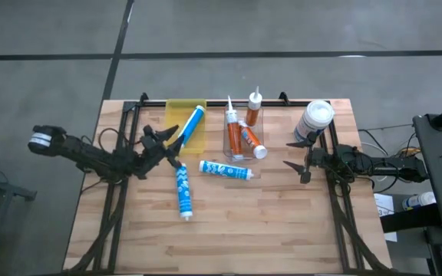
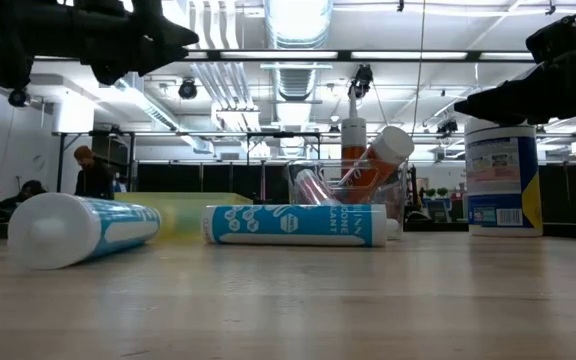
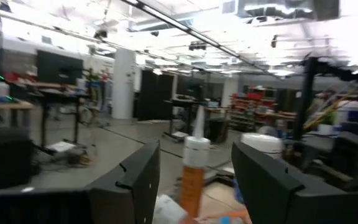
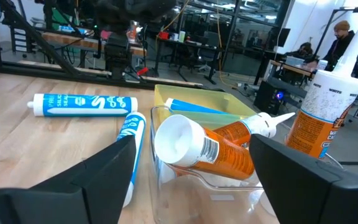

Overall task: Pick & place silicon tubes, Sealant and Lysol wipes
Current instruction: Put the bottom blue sealant into the yellow bin

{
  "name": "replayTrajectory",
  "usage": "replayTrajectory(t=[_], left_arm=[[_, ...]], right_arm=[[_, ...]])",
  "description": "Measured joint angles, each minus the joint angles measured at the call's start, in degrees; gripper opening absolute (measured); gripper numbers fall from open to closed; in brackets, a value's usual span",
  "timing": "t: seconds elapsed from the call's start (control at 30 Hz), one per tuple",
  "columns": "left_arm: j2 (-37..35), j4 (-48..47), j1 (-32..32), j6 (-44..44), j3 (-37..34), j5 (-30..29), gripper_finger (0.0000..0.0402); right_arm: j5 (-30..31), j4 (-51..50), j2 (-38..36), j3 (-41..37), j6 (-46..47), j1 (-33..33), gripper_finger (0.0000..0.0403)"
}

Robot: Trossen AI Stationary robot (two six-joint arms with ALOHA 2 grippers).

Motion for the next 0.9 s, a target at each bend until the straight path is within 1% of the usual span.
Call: replayTrajectory(t=[0.27,0.43,0.47,0.5,0.63,0.7,0.73,0.8,0.9], left_arm=[[0.00,-6.19,-6.36,-9.47,0.46,0.08,0.0193],[0.00,-12.48,-11.08,-18.34,1.48,0.36,0.0193],[0.00,-13.84,-11.95,-20.77,1.55,1.22,0.0193],[0.00,-15.00,-12.69,-23.41,1.61,3.34,0.0193],[0.46,-16.34,-14.98,-33.65,1.62,16.71,0.0193],[1.84,-16.34,-16.82,-36.80,1.60,21.69,0.0193],[3.04,-16.34,-18.15,-37.69,1.60,22.93,0.0193],[6.27,-16.53,-21.22,-38.82,1.89,22.92,0.0193],[11.96,-16.45,-25.01,-42.06,4.38,18.33,0.0193]], right_arm=[[0.01,-0.01,0.00,0.00,0.00,-0.01,0.0310],[0.00,-0.01,0.00,0.00,0.00,0.00,0.0317],[0.01,-0.01,0.00,0.00,0.00,0.00,0.0318],[0.00,-0.01,0.00,0.00,0.00,-0.01,0.0319],[0.01,0.00,0.00,0.00,0.00,0.01,0.0319],[0.02,-0.01,0.00,0.00,-0.01,-0.01,0.0317],[0.00,-0.01,0.00,0.00,0.00,0.01,0.0316],[0.00,-0.01,0.00,0.00,0.00,-0.01,0.0313],[0.00,-0.01,0.00,0.00,-0.02,0.01,0.0310]])
